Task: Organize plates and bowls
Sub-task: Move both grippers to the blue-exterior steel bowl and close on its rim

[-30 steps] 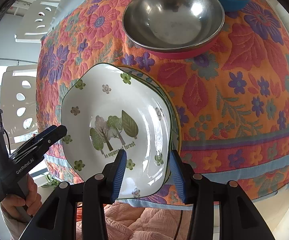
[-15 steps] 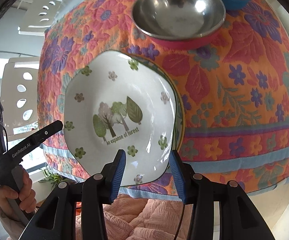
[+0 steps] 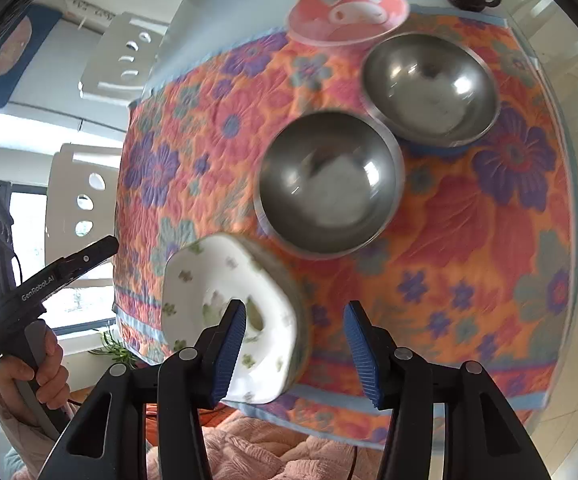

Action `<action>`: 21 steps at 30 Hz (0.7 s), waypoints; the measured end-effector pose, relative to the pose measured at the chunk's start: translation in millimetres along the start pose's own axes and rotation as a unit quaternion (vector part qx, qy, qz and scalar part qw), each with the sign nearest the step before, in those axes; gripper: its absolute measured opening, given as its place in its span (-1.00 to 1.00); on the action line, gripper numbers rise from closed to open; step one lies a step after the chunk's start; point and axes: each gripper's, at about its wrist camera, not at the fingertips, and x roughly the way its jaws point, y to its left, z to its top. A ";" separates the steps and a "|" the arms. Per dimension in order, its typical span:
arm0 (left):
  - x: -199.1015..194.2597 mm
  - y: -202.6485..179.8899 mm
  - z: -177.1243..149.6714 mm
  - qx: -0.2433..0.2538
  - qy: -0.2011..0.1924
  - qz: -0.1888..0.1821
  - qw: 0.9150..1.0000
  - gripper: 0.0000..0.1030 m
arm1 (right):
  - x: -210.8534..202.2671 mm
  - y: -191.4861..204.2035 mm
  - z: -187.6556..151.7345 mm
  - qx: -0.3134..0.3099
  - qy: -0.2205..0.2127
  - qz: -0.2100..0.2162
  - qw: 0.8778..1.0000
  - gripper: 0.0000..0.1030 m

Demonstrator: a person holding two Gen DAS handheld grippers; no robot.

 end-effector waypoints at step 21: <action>83.9 -176.5 65.2 0.024 0.031 -0.022 0.999 0.02 | -5.1 -131.4 111.9 0.022 0.035 0.014 0.999 -0.04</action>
